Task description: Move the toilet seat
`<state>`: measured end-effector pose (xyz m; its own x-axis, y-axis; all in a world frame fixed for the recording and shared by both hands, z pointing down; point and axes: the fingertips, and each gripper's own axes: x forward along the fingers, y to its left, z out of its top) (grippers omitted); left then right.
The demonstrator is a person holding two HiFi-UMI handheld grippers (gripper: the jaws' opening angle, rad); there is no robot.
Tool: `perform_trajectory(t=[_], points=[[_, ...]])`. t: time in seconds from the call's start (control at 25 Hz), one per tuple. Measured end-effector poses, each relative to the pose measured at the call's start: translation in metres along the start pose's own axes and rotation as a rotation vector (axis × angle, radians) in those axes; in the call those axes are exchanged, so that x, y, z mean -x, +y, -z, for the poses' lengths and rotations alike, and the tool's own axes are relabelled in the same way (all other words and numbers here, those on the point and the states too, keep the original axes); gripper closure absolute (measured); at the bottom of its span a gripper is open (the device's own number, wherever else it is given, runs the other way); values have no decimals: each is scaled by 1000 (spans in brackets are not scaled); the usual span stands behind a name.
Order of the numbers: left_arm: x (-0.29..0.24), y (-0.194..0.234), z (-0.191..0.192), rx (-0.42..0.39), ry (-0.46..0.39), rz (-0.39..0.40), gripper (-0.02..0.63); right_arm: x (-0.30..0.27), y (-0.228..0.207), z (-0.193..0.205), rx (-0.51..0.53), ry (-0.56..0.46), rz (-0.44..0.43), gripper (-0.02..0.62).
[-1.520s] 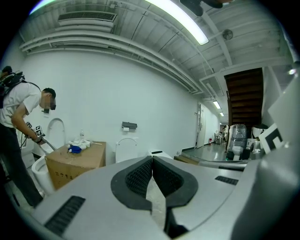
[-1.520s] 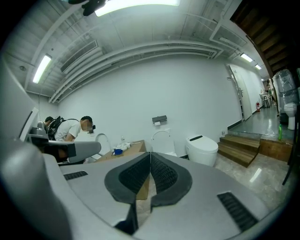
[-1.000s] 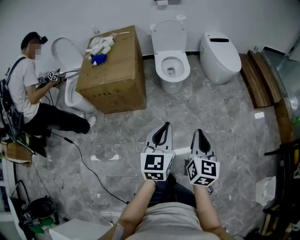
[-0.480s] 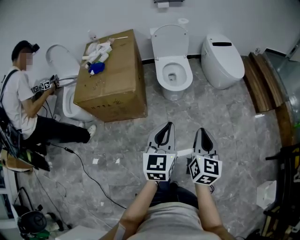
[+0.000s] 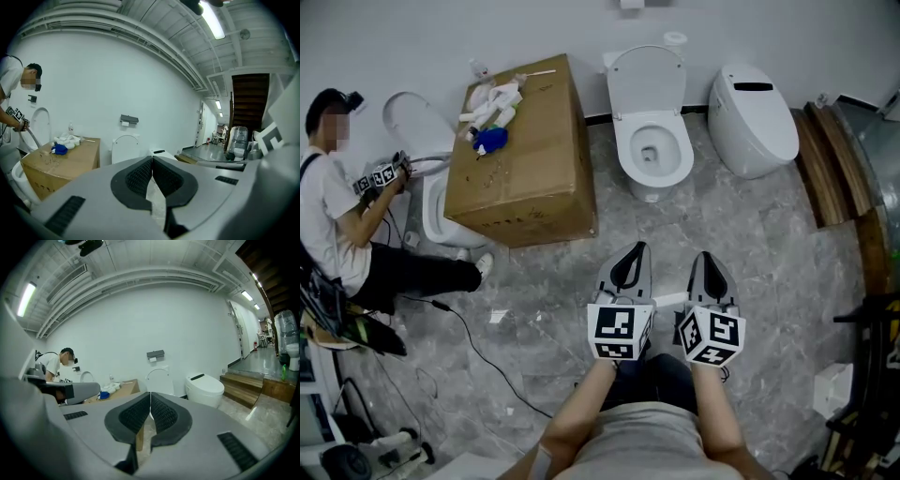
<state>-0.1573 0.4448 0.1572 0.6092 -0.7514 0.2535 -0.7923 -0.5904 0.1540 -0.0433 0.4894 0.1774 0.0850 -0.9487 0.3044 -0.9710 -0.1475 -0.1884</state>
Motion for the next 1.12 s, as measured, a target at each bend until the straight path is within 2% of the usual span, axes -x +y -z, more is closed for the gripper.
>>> perform_trajectory(t=[0.6,0.88,1.12], points=[[-58,15,-7,18,17,4,589,-51,-22,-11,-1,21,17,578],[-93,25,-9,24,37,-36,589,-95,-26,-20,9,45,-35,577],[-138,29,-16,31,44,-72,589,-138,-51,-35,12,61,-58,578]])
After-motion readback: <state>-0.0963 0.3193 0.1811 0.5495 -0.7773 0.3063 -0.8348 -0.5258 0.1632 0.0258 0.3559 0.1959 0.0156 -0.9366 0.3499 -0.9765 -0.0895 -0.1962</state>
